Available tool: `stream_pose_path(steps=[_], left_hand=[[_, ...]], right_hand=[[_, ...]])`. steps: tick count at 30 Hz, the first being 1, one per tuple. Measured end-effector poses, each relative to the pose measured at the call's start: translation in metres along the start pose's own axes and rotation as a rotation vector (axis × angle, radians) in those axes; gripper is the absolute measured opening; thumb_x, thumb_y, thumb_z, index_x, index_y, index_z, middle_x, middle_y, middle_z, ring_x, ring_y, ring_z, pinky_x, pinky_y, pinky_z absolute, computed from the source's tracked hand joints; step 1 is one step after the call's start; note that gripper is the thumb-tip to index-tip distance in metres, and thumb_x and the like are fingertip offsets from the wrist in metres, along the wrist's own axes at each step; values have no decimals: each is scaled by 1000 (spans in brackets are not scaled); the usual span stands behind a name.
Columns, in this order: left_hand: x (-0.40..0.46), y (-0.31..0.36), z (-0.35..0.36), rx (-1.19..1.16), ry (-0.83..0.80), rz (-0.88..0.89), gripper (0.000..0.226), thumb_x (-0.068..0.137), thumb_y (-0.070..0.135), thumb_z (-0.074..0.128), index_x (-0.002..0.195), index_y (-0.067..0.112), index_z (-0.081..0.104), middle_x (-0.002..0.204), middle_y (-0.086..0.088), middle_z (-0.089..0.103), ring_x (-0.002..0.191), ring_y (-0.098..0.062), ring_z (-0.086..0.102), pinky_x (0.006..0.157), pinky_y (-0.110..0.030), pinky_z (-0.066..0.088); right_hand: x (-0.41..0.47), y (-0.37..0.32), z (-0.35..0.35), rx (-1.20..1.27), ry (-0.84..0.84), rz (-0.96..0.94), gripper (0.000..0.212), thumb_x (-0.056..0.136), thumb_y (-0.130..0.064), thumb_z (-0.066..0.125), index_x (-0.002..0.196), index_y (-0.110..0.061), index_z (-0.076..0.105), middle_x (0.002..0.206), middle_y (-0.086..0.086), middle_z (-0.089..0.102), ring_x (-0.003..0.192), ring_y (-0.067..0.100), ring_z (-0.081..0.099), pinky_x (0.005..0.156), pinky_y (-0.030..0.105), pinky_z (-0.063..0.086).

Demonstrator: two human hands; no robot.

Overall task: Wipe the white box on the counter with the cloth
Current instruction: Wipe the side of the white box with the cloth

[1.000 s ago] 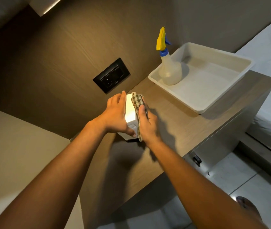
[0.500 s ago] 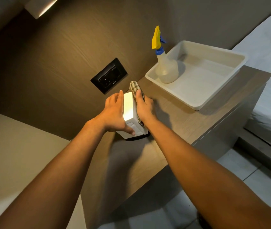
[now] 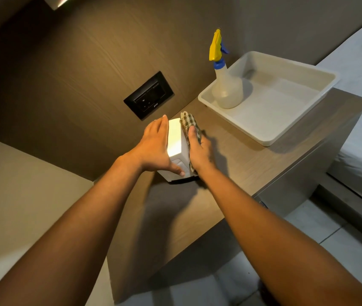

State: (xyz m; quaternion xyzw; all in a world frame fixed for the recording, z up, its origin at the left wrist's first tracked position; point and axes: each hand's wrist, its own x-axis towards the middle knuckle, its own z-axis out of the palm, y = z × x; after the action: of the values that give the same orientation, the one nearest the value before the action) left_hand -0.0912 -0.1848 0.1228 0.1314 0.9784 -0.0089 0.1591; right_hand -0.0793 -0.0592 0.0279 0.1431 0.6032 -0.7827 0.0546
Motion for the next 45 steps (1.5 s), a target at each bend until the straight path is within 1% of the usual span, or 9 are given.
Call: stream_pose_path(steps=[3, 6, 10, 14, 19, 26, 30, 35, 45], left_hand=[[1, 0, 0, 10, 9, 3, 162, 55, 69, 91, 163, 9, -14, 173, -6, -12, 159, -28, -11, 129, -48, 0], [1, -3, 2, -1, 21, 9, 162, 55, 68, 91, 163, 9, -13, 173, -7, -12, 159, -29, -11, 129, -49, 0], [2, -6, 3, -8, 24, 28, 161, 56, 65, 93, 162, 8, -14, 173, -7, -11, 158, -29, -13, 129, -51, 1], [0, -4, 1, -16, -2, 30, 163, 55, 64, 94, 162, 11, -17, 173, -6, -13, 158, -29, -15, 129, -53, 1], [0, -1, 0, -8, 11, 17, 161, 56, 63, 94, 162, 11, -16, 173, -6, -11, 158, -29, -11, 128, -53, 0], [1, -4, 2, -13, 17, 18, 159, 58, 62, 93, 162, 8, -14, 173, -7, -11, 158, -29, -12, 129, -53, 2], [3, -7, 1, -6, 4, 28, 164, 53, 67, 92, 161, 9, -17, 173, -7, -12, 158, -30, -14, 129, -54, 2], [0, -1, -1, 10, -22, 23, 165, 54, 57, 97, 161, 8, -19, 173, -8, -12, 158, -29, -15, 128, -52, -2], [2, -4, 0, 35, -1, 15, 163, 54, 63, 94, 162, 8, -15, 173, -10, -10, 158, -31, -12, 129, -53, 0]], right_hand=[[9, -9, 2, 25, -19, -9, 53, 100, -55, 38, 122, -13, 62, 94, 6, 71, 83, 20, 69, 60, 23, 50], [-7, -8, 3, 37, -23, -64, 48, 101, -50, 39, 127, -16, 60, 94, 0, 69, 84, 12, 68, 60, 17, 52], [-38, 12, 1, 5, -59, -192, 53, 100, -53, 37, 144, -26, 47, 131, 2, 62, 113, 15, 62, 75, 14, 54], [-34, 24, -6, -64, 2, -85, 51, 101, -52, 36, 139, -21, 51, 121, 5, 65, 94, 10, 64, 58, 8, 49], [2, 6, -4, -104, 46, -44, 47, 102, -49, 37, 117, -12, 62, 97, 7, 69, 82, 16, 66, 64, 25, 54], [-24, 2, 6, -89, 53, -132, 56, 97, -60, 35, 130, -22, 59, 113, 9, 70, 103, 25, 67, 86, 47, 58], [-55, 19, 5, -33, -13, -195, 60, 94, -65, 34, 141, -31, 48, 132, 4, 60, 118, 21, 59, 91, 39, 56], [-26, 16, -3, -41, 36, -20, 54, 101, -54, 33, 134, -18, 56, 108, 3, 68, 91, 12, 65, 60, 14, 49], [-21, -17, 16, 32, 67, -54, 57, 96, -63, 33, 126, -25, 62, 102, 1, 72, 94, 18, 68, 85, 45, 57]])
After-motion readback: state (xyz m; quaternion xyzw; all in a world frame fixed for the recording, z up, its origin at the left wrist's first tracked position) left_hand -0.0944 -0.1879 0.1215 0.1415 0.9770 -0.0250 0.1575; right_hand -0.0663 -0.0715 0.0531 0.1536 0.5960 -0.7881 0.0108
